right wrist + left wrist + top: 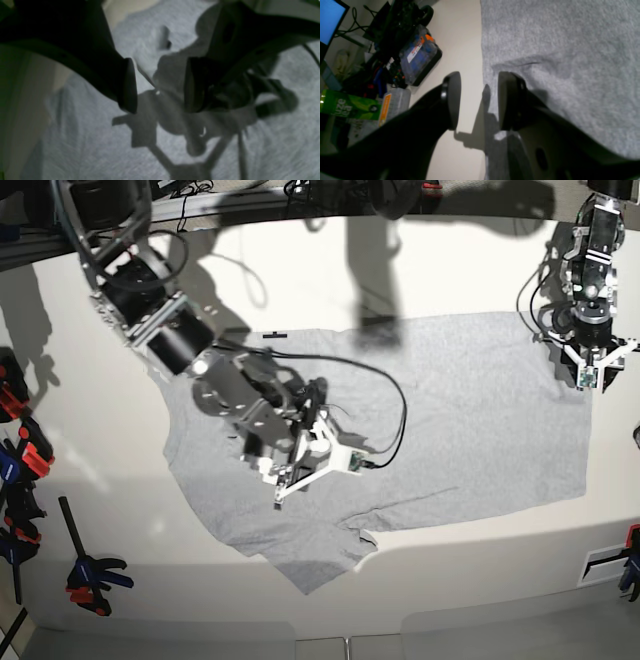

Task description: Fold the T-shirt properly

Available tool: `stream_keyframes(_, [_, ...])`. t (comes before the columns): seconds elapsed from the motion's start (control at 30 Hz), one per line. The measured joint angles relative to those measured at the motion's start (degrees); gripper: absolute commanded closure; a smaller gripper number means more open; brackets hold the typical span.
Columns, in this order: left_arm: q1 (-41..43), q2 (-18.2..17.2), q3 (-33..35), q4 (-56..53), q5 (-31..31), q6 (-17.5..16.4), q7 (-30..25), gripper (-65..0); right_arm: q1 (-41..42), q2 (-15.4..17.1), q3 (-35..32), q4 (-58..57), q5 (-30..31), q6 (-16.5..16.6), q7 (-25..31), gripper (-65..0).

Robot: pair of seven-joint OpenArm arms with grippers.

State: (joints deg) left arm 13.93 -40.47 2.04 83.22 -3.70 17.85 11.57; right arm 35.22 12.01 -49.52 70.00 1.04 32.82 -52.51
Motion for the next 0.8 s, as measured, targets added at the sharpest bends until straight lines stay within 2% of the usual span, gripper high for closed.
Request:
stream_keyframes(0.17, [0.0, 0.0, 0.0, 0.0, 0.1, 0.0, 0.1, -22.4, 0.4, 5.2, 0.0, 10.2, 17.7, 5.4, -9.0, -29.0])
stream_keyframes(0.23, [0.0, 0.0, 0.0, 0.0, 0.0, 0.0, 0.0, -22.4, -0.1, 6.5, 0.0, 10.6, 20.9, 6.8, -10.1, -29.0])
stream_keyframes(0.37, [0.0, 0.0, 0.0, 0.0, 0.1, 0.0, 0.0, -22.4, -2.0, 7.2, 0.0, 9.1, 16.4, 6.9, -9.0, -29.0])
stream_keyframes(0.43, [0.0, 0.0, 0.0, 0.0, 0.1, 0.0, -0.4, -22.4, -2.2, 7.0, 0.0, 7.6, 16.7, 6.9, -7.1, -29.0])
stream_keyframes(0.73, [0.0, 0.0, 0.0, 0.0, 0.1, 0.0, -0.6, -22.4, -2.2, 4.3, 0.0, -1.2, 9.2, 6.9, -4.0, -29.0])
stream_keyframes(0.8, [0.0, 0.0, 0.0, 0.0, 0.1, 0.0, -0.6, -22.4, -2.2, 4.0, 0.0, -1.4, 5.8, 6.9, -1.0, -29.0])
